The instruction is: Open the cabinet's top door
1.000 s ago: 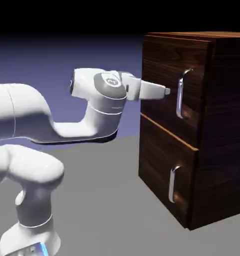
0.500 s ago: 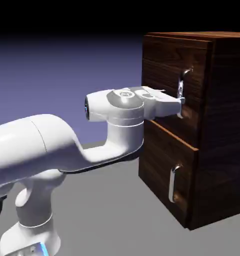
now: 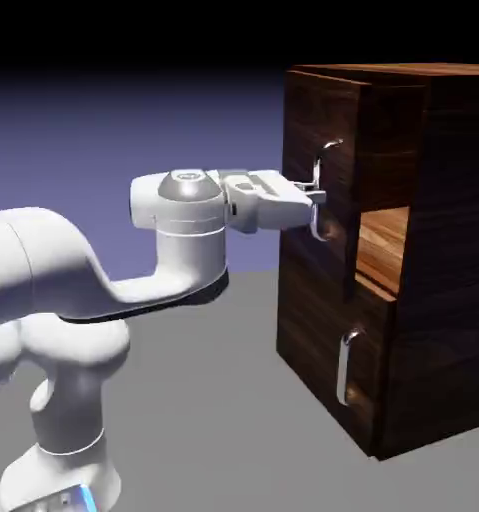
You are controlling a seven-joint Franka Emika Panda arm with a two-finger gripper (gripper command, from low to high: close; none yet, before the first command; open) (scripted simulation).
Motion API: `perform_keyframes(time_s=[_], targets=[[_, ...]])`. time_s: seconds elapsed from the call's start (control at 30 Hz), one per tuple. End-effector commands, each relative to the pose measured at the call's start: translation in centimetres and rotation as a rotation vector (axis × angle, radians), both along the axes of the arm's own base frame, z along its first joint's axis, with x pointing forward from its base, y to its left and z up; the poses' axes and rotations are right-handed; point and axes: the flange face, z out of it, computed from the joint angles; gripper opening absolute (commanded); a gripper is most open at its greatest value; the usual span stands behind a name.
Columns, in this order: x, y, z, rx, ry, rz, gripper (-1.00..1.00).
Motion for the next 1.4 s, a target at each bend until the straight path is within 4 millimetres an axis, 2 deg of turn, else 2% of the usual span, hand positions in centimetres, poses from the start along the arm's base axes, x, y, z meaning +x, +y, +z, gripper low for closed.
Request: perform_keyframes(time_s=[0.0,0.33,0.83,1.03,1.37], targets=[[-0.6,0.5,0.0,0.0,0.0,-0.023,-1.0],[-5.5,5.4,0.0,0.0,0.0,-0.213,-1.0],[-10.6,13.6,0.0,0.0,0.0,-0.475,-1.0],[-12.3,18.2,0.0,0.0,0.0,-0.61,-1.0],[-13.9,27.8,0.0,0.0,0.0,-0.874,-1.0]])
